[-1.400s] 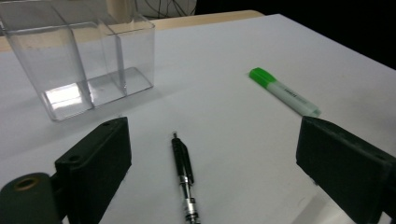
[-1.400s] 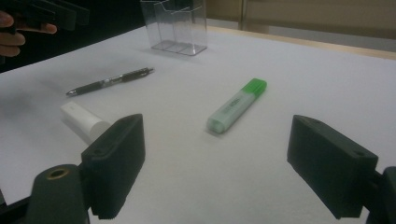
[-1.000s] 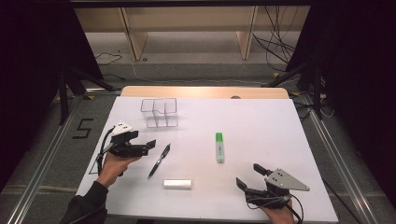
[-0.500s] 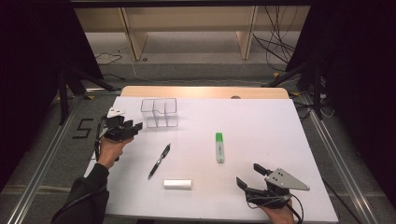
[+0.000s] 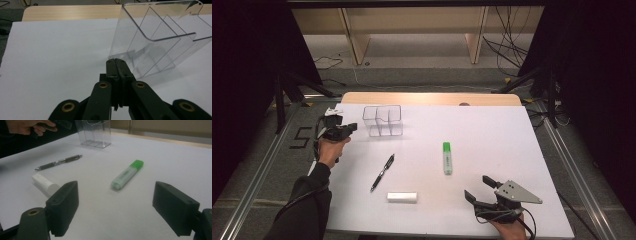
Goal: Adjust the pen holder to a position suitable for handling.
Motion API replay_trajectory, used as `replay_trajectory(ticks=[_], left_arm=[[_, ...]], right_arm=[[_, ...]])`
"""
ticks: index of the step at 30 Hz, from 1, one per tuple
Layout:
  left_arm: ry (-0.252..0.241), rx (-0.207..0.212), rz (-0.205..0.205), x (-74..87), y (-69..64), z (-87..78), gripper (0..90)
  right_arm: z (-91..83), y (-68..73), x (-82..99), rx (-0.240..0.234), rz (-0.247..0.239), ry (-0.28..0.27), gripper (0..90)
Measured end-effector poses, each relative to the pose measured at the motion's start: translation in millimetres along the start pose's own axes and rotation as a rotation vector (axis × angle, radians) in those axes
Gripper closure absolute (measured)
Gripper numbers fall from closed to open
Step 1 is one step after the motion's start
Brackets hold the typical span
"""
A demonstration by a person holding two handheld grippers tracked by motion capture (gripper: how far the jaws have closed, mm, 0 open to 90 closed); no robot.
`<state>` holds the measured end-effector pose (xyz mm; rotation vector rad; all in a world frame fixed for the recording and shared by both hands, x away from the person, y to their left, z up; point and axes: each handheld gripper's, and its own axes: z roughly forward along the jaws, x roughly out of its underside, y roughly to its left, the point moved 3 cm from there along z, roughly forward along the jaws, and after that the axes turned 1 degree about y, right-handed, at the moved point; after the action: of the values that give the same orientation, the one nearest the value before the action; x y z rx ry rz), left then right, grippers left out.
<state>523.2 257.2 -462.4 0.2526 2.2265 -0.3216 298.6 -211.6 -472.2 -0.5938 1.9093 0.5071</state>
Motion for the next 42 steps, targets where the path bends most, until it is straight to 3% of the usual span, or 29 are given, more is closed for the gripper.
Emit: replay_trajectory(ticks=[2,4,9,12,20,28,32,42], left_arm=[[-0.007,-0.012,0.008,-4.1,0.7,5.5,89.2],[-0.017,-0.001,-0.031,-7.3,4.9,10.5,89.2],[-0.006,0.019,-0.045,-10.9,6.7,19.2,89.3],[0.020,0.009,-0.032,-11.0,7.0,24.8,89.3],[0.026,0.045,-0.065,-10.8,4.0,37.5,89.3],[0.032,0.043,-0.061,-13.6,1.1,45.9,89.4],[0.027,0.060,-0.077,-15.5,-4.9,51.5,89.4],[0.031,0.082,-0.046,-26.8,-30.2,62.7,89.4]], right_arm=[[0.9,-0.1,0.7,0.000,0.003,0.007,21.4],[1.1,0.2,0.5,-0.003,0.005,0.006,20.5],[0.4,-0.1,0.6,-0.007,0.008,0.005,19.2],[0.1,-0.7,0.4,-0.008,0.012,0.004,18.9],[0.7,-0.5,0.5,-0.015,0.016,0.003,18.4],[3.0,1.2,1.4,-0.026,0.010,0.015,18.4],[3.9,0.4,2.0,-0.026,0.012,0.019,18.6],[3.3,0.3,2.3,-0.029,0.008,0.020,18.6]])
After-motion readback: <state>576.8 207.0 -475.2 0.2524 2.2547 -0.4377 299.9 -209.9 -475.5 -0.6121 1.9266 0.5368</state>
